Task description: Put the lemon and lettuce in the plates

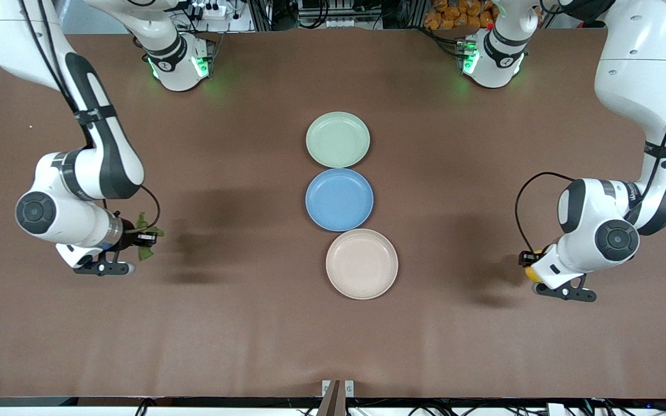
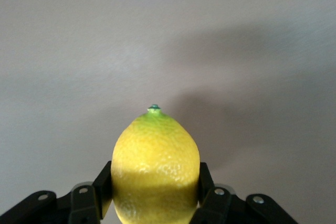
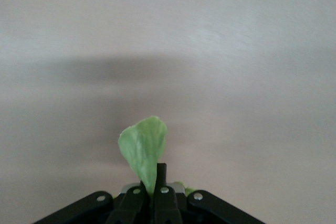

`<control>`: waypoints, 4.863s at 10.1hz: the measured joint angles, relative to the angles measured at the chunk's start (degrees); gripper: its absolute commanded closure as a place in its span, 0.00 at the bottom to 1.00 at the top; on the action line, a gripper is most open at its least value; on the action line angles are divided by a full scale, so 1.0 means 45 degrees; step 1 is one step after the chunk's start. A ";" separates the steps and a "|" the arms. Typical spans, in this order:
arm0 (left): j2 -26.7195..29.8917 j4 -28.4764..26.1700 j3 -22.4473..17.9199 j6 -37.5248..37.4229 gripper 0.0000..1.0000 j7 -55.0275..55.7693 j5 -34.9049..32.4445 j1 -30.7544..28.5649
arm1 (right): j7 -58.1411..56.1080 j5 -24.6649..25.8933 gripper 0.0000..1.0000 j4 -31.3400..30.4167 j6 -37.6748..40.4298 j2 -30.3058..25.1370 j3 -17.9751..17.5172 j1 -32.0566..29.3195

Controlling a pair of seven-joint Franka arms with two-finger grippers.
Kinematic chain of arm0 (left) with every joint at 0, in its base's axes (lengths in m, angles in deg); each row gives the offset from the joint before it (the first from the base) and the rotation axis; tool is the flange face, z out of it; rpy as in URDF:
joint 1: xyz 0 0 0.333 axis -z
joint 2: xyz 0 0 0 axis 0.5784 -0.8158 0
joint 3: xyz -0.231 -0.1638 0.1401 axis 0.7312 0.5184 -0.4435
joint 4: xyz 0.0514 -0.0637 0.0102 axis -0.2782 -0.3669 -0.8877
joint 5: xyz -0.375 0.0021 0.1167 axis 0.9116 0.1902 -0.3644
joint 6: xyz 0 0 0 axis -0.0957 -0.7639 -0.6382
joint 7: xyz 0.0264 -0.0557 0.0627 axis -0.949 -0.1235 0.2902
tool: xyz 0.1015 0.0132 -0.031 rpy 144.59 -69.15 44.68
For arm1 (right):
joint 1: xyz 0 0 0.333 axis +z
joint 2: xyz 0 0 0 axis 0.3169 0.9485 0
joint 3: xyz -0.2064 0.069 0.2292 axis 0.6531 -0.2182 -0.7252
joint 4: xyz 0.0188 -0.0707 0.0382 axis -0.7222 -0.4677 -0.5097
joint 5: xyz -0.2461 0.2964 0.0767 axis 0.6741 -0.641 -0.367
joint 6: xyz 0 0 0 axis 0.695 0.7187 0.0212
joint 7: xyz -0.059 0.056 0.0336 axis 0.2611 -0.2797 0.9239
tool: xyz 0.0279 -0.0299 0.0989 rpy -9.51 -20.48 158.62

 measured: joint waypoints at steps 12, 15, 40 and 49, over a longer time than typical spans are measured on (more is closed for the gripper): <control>-0.0161 0.1278 0.1864 0.0493 1.00 0.9451 0.1147 0.3191 | 0.5685 -0.0032 1.00 0.0397 0.1453 -0.0347 -0.1572 0.7350; -0.0725 0.1322 0.1863 0.1845 1.00 1.0821 0.1148 0.3876 | 0.6853 0.0017 1.00 0.0254 0.0907 0.0284 -0.1856 0.8920; 0.1532 -0.0081 0.1027 -0.1342 0.00 0.7008 0.0424 0.0948 | 0.5552 0.1625 0.00 0.0569 0.3511 -0.2008 -0.3609 0.4732; 0.8224 -0.5825 -0.1659 -0.2014 0.00 0.3245 0.1953 0.1789 | 0.0961 0.0948 0.00 0.0688 0.3901 -0.3084 -0.1911 0.0853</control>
